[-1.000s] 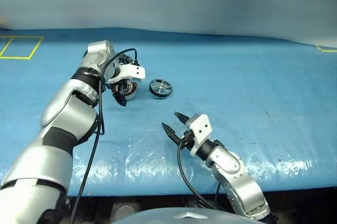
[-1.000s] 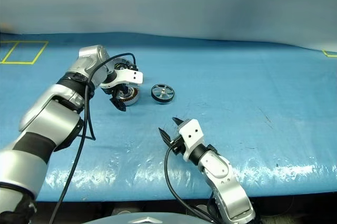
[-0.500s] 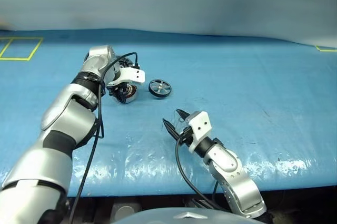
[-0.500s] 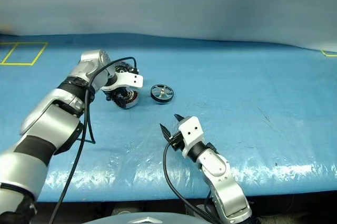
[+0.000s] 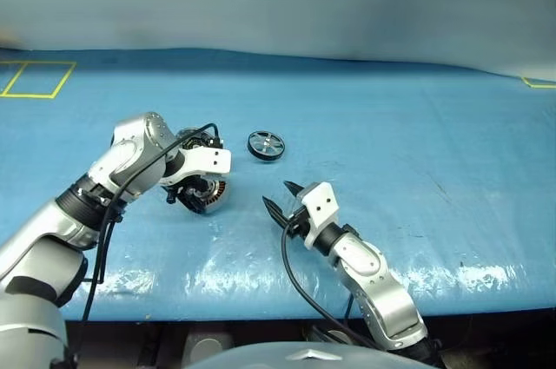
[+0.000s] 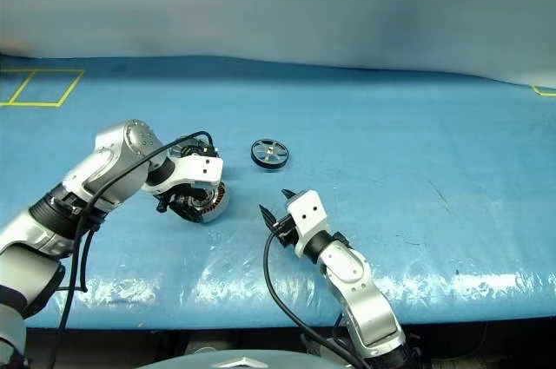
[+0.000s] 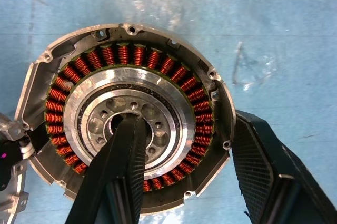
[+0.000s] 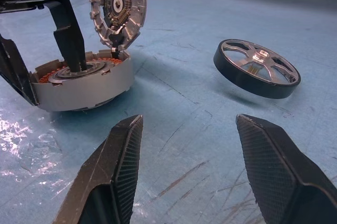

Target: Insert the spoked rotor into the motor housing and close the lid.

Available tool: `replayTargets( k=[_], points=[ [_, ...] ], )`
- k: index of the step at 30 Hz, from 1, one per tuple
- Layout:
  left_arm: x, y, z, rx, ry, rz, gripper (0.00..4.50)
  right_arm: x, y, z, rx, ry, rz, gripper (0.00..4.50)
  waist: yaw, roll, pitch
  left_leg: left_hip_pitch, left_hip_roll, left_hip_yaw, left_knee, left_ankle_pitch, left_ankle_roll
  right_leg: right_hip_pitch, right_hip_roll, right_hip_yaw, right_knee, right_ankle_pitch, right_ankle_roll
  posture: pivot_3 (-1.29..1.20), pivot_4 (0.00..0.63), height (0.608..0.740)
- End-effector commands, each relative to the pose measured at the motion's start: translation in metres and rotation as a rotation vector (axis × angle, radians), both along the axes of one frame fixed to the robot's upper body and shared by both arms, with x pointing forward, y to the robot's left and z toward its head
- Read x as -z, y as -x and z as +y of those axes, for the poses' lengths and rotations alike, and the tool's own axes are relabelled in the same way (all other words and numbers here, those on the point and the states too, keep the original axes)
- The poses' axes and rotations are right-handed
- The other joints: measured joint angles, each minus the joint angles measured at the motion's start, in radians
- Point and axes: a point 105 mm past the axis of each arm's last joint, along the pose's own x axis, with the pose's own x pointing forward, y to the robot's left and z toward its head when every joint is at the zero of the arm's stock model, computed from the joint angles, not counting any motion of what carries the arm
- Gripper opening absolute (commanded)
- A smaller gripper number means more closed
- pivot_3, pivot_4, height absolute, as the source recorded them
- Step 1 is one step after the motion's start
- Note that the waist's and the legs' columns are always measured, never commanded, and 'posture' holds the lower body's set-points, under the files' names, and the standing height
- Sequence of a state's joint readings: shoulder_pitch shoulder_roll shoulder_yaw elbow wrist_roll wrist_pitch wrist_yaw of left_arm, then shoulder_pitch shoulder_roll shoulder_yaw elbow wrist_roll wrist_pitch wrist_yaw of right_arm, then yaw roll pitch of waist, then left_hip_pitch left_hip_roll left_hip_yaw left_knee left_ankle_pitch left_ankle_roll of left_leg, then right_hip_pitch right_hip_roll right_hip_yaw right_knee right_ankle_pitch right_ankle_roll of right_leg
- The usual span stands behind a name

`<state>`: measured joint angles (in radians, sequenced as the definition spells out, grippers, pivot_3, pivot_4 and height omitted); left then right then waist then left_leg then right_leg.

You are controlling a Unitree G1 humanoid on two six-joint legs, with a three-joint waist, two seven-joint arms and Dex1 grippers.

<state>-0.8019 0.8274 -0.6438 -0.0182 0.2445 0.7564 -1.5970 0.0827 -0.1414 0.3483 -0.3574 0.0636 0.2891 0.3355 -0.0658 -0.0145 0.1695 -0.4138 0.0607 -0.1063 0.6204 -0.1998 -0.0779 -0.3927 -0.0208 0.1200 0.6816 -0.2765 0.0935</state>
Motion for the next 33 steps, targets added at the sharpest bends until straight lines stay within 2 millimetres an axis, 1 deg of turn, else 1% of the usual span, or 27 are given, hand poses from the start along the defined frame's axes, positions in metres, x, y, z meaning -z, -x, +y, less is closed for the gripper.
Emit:
replayTargets(
  k=[1,5,11,13,15,19,24,27,30,31,33],
  points=[
    [-0.004,0.014,-0.015,0.019,0.047,0.049,1.99,-0.012,0.000,0.005,-0.020,-0.032,-0.049,2.97,0.000,0.000,0.000,0.000,0.000,0.000,0.000,0.000,0.000,0.000,0.000,0.000,0.000,0.000,0.000,0.00,0.150,0.740],
    [-0.006,0.024,-0.025,0.034,0.069,0.091,1.99,-0.012,0.000,0.004,-0.016,-0.031,-0.049,2.97,0.000,0.000,0.000,-0.001,0.000,0.000,0.000,0.000,0.000,0.000,0.000,0.000,0.000,0.000,0.000,0.00,0.150,0.740],
    [-0.008,0.020,-0.022,0.045,0.025,0.082,1.99,-0.012,-0.001,0.003,-0.002,-0.038,-0.054,2.97,-0.001,0.000,0.000,0.000,0.000,0.000,0.000,0.000,0.000,0.000,0.000,0.000,0.000,0.000,0.000,0.00,0.150,0.740],
    [-0.012,0.018,-0.023,0.049,0.029,0.073,2.73,-0.012,-0.001,0.003,0.003,-0.040,-0.056,2.97,-0.001,0.000,0.000,0.000,0.000,0.000,0.000,0.000,0.000,-0.001,0.000,0.000,0.000,0.000,0.000,0.00,0.150,0.740],
    [-0.016,0.017,-0.026,0.056,0.041,0.063,3.25,-0.012,-0.001,0.003,0.006,-0.040,-0.057,2.97,-0.001,0.000,0.000,-0.001,0.000,0.000,0.000,0.000,0.000,-0.001,0.000,0.000,0.000,0.000,0.000,0.00,0.150,0.740],
    [-0.029,0.022,-0.033,0.088,0.073,0.055,4.48,-0.012,-0.001,0.002,0.010,-0.040,-0.058,2.97,-0.001,0.000,0.000,-0.001,0.000,0.000,0.000,0.000,0.000,-0.001,0.000,0.000,0.000,0.000,0.000,0.00,0.150,0.740],
    [-0.052,0.036,-0.043,0.150,0.138,0.037,4.48,-0.011,-0.001,-0.001,0.013,-0.035,-0.057,2.97,-0.002,0.000,0.000,-0.001,0.000,0.000,-0.001,0.000,0.000,-0.001,0.000,0.000,0.000,0.000,0.000,0.00,0.150,0.740],
    [-0.069,0.046,-0.051,0.172,0.230,0.013,4.48,-0.009,-0.001,-0.006,0.024,-0.018,-0.057,2.97,-0.001,0.000,0.001,-0.001,0.000,0.000,-0.001,0.000,0.000,-0.001,0.000,0.000,0.000,0.000,0.000,0.00,0.150,0.740],
    [-0.082,0.055,-0.060,0.168,0.376,-0.027,4.48,-0.008,-0.003,-0.016,0.053,0.009,-0.056,2.97,-0.002,0.000,0.001,-0.001,0.000,0.000,-0.001,0.000,0.000,-0.001,0.000,0.000,0.000,0.000,0.000,0.00,0.150,0.740],
    [-0.083,0.058,-0.061,0.162,0.436,-0.052,4.48,-0.006,-0.005,-0.021,0.072,0.024,-0.051,2.97,-0.003,0.000,0.001,-0.001,0.000,0.000,-0.001,0.000,0.000,-0.001,0.000,0.000,0.000,0.000,0.000,0.00,0.150,0.740],
    [-0.079,0.062,-0.061,0.096,0.577,-0.099,4.48,0.003,-0.011,-0.031,0.124,0.099,-0.032,2.97,-0.009,0.002,0.000,0.000,0.001,0.001,-0.001,0.000,0.000,-0.001,0.000,0.001,0.000,0.000,0.000,0.00,0.150,0.740]
  ],
)
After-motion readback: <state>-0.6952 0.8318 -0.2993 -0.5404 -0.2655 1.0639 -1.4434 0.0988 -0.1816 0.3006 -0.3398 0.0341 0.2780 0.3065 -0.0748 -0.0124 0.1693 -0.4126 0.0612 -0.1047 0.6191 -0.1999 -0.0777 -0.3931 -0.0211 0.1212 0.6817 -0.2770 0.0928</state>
